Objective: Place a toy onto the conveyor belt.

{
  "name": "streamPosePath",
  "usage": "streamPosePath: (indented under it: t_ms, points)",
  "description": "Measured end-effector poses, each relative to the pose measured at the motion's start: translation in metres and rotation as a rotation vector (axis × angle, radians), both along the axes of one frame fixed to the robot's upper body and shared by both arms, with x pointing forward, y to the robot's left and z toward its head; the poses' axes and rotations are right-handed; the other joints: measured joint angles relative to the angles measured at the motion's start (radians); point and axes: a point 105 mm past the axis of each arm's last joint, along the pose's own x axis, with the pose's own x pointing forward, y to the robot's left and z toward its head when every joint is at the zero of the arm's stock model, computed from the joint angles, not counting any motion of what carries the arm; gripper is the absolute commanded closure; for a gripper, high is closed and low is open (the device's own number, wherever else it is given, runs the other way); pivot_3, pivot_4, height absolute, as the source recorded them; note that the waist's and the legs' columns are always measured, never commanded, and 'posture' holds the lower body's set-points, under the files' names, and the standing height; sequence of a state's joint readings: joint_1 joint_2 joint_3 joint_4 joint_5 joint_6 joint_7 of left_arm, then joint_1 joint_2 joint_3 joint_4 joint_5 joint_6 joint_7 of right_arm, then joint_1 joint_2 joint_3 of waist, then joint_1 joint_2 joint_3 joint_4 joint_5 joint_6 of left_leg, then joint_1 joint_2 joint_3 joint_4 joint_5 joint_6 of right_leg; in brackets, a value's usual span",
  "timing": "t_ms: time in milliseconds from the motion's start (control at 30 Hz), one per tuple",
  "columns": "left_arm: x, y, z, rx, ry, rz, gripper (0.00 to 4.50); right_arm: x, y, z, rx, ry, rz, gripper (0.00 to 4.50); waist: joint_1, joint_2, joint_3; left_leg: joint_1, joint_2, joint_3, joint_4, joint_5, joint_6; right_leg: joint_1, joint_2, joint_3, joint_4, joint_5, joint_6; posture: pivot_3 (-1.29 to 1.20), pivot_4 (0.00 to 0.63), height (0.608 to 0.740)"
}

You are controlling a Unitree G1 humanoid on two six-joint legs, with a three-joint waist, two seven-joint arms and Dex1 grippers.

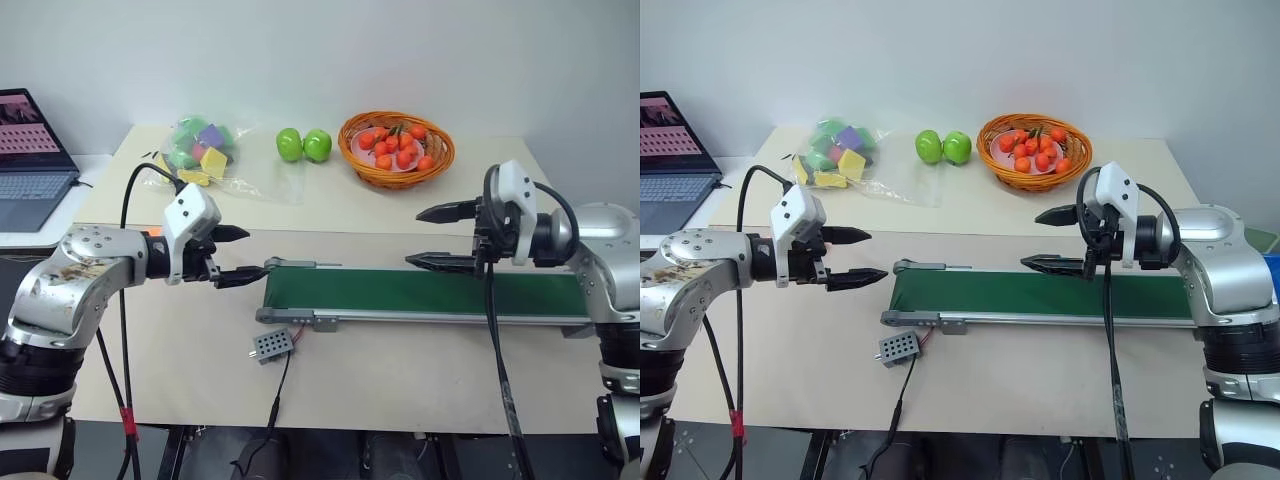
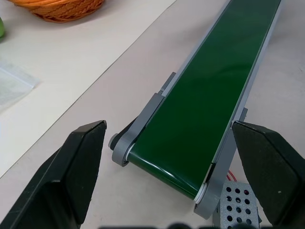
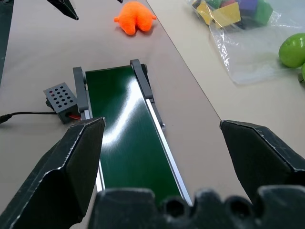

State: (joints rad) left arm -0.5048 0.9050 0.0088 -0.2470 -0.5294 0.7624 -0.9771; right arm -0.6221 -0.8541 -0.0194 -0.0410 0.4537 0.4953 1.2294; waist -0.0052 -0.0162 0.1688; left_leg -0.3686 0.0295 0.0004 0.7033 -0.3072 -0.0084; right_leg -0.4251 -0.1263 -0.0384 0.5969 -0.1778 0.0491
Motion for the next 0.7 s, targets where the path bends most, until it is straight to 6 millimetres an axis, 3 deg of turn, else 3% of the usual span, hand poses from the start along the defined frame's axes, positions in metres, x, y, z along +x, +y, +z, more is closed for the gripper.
streamPosePath:
  t_ms: [167,300,367,467,567,700]
  points:
    - [0.001,0.004,0.006,-0.114,0.018,0.036,0.02,0.001,0.001,-0.004,0.011,0.022,0.006,0.00,-0.001,0.000,0.000,0.000,0.000,0.000,0.000,0.000,0.000,0.000,0.000,0.000,0.000,0.000,0.000,0.00,0.150,0.738]
    - [0.008,0.029,0.016,-0.347,0.073,0.182,0.02,0.005,0.004,-0.006,0.019,0.042,0.019,0.00,-0.009,0.000,0.000,0.000,0.000,0.000,0.000,0.000,0.000,0.000,0.000,0.000,0.001,0.000,0.000,0.00,0.150,0.738]
    - [0.014,0.055,0.019,-0.482,0.112,0.328,0.02,0.006,0.007,-0.004,0.018,0.036,0.034,0.00,-0.013,0.000,0.000,0.001,0.000,0.000,0.000,0.000,0.000,0.000,0.000,0.000,0.001,0.000,0.000,0.00,0.150,0.738]
    - [0.023,0.114,0.006,-0.744,0.212,0.628,0.02,0.009,0.011,-0.004,0.024,0.042,0.053,0.00,-0.022,0.000,0.000,0.002,0.000,-0.001,0.000,0.000,0.000,0.000,0.000,0.000,0.002,0.000,0.000,0.00,0.150,0.738]
    - [0.011,0.162,-0.018,-1.042,0.337,0.834,0.02,0.012,0.012,-0.006,0.018,0.049,0.063,0.00,-0.024,-0.001,0.000,0.002,0.000,-0.001,0.001,0.000,0.000,0.000,0.000,0.000,0.002,0.000,0.000,0.00,0.150,0.738]
    - [-0.010,0.198,-0.059,-1.252,0.450,1.051,0.02,0.014,0.017,-0.004,0.007,0.046,0.092,0.00,-0.024,-0.003,0.000,0.002,0.000,-0.001,0.001,0.001,-0.001,0.000,0.000,0.000,0.002,0.000,0.000,0.00,0.150,0.738]
